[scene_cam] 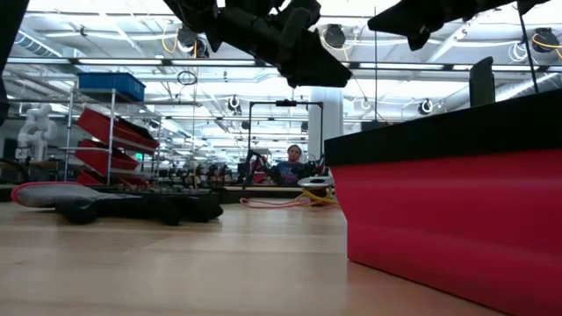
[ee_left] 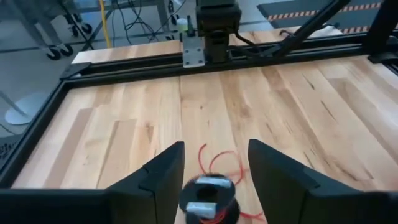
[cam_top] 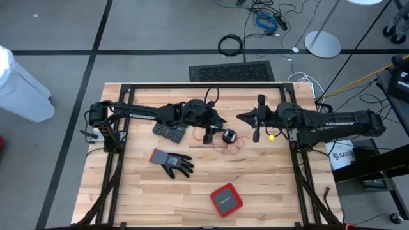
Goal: Coil cords
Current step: Coil the red wire onto the spool
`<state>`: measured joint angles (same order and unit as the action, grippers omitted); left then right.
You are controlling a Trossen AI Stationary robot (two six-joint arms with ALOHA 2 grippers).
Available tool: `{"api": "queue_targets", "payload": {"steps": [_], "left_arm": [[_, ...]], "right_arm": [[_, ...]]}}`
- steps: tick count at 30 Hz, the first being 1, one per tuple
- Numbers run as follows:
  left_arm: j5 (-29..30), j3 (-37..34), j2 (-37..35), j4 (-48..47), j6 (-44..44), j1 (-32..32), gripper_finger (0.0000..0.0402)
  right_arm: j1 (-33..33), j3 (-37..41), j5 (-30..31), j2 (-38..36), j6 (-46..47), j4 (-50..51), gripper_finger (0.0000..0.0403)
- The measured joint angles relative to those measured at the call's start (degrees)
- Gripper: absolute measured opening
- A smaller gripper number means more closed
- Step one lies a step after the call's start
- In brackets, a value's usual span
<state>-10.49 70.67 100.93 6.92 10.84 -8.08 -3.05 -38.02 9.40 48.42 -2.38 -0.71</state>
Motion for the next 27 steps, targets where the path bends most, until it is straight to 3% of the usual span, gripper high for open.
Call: {"api": "queue_targets", "payload": {"steps": [8, 16, 21, 27], "left_arm": [[2.60, -0.02, 0.81, -2.15, -0.25, -0.13, 0.0187], [1.48, -0.09, 8.43, 1.61, -5.15, -0.14, 0.0187], [1.19, -0.15, 13.61, 6.29, -10.95, -0.82, 0.0187], [-3.01, -0.15, 16.94, 9.26, -21.36, -3.99, 0.0187]], "right_arm": [[-0.44, -0.02, 2.56, 0.10, 3.72, 10.64, 0.0000], [-1.16, 4.83, 3.02, 0.45, 10.81, 14.87, 0.0000], [-1.14, 15.64, 2.71, 0.48, 15.90, 4.92, 0.0008], [-1.14, 30.11, 2.84, 0.48, 19.75, -19.90, 0.0040]]}}
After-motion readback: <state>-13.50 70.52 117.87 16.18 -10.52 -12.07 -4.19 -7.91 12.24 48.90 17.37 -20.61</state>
